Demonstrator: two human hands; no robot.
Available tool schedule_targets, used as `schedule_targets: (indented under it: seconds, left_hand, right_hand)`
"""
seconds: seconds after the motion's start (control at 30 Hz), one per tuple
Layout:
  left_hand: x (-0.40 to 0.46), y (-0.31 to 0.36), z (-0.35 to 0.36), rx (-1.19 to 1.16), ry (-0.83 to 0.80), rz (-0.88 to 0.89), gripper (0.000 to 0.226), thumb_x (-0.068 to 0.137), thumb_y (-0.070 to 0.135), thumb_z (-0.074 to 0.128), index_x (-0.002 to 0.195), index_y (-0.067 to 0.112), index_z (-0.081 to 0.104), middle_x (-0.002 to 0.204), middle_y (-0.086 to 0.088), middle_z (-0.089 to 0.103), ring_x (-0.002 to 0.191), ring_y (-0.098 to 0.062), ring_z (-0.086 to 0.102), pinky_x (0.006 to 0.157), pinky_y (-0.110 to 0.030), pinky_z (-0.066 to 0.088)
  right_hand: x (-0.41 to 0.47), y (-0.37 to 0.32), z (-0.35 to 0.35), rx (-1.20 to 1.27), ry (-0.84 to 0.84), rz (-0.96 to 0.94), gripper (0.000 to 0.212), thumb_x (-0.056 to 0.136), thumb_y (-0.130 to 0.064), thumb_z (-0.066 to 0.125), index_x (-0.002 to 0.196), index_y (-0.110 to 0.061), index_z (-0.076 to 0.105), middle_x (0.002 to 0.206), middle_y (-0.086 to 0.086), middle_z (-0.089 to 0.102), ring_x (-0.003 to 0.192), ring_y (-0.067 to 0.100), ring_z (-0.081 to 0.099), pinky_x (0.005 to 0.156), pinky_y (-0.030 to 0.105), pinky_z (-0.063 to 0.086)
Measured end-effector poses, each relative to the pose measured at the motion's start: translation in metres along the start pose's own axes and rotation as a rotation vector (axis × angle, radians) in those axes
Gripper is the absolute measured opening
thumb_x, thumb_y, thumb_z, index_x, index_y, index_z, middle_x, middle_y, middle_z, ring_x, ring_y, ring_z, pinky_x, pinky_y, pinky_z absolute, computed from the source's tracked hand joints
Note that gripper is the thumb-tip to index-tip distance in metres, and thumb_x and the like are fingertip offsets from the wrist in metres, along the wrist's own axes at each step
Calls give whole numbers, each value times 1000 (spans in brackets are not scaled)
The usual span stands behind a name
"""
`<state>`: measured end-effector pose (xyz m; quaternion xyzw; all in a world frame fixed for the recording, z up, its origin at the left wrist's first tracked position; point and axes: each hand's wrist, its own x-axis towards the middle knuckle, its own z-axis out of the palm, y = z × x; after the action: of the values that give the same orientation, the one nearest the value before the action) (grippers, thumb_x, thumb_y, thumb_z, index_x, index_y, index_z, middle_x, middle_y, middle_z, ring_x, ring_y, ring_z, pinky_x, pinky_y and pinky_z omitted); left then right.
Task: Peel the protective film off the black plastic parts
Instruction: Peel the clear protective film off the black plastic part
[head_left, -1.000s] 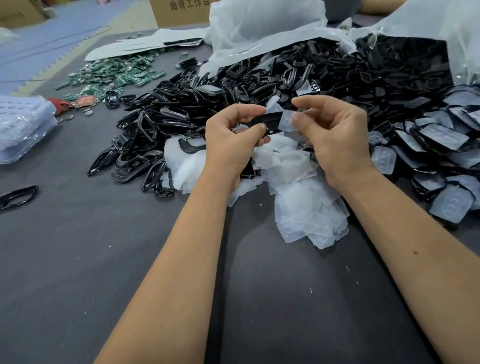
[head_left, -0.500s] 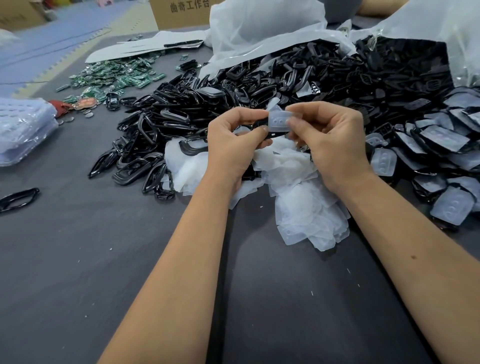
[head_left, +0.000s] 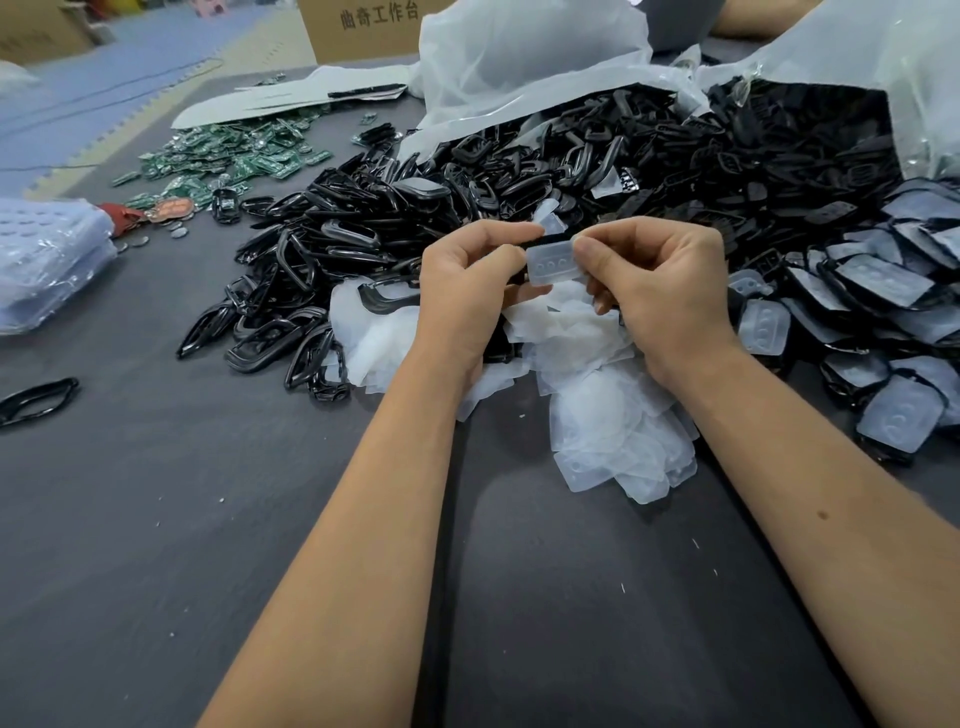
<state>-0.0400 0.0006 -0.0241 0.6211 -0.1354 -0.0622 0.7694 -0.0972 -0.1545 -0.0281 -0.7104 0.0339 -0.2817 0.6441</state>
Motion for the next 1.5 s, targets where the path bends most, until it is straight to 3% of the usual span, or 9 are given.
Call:
schedule_targets:
  seconds: [0.1,0.17,0.27,0.4,0.6,1.1,1.5]
  left_hand:
    - [-1,1,1,-13,-2,-21,29,85,4,53,92,8,81,110,-40,64,95,-33,67,72,-32,61]
    - [-2,3,2,-13,-12,-27,31,87,3,51,93,7,81,114,-45,60,96,-38,64,72,-32,61]
    - [-3,3,3,-20,-23,-32,31,86,4,51,91,8,81,110,-42,64,91,-35,66,71,-30,60]
    - [-2,2,3,-25,-36,-27,29,87,1,53,90,8,81,98,-23,74,87,-28,72,70,-29,60]
    - [-4,1,1,75,-52,50,19,87,-6,72,95,9,79,95,-10,77,73,-24,75,70,-25,59]
    - [-4,1,2,81,-32,58,16,87,-4,77,92,11,78,92,-8,77,71,-21,75,68,-23,58]
    - [-3,-1,2,30,-11,14,17,87,-6,74,89,11,78,89,-11,75,70,-21,73,63,-21,56]
  right_hand:
    - [0,2,-1,-80,23,-15,6,87,-13,84,85,-9,79,70,6,74,53,19,63,51,27,51]
    - [-1,2,-1,-124,57,-30,10,85,-17,86,82,-12,77,68,4,74,51,19,64,49,27,51]
    - [0,2,-1,-173,109,-52,13,85,-20,85,78,-15,76,64,1,73,47,17,64,47,26,49]
    - [0,1,-1,-214,130,-70,14,86,-21,84,78,-14,75,64,0,72,47,17,64,47,27,49]
    - [0,0,2,-274,154,-91,15,86,-24,82,77,-15,74,64,-1,72,50,18,66,51,29,51]
    - [-2,-1,5,-316,162,-125,16,86,-24,82,75,-17,73,64,-4,71,52,15,67,53,27,51]
    - [-2,-2,5,-366,175,-137,16,85,-24,83,77,-13,74,68,-5,72,61,14,69,61,33,60]
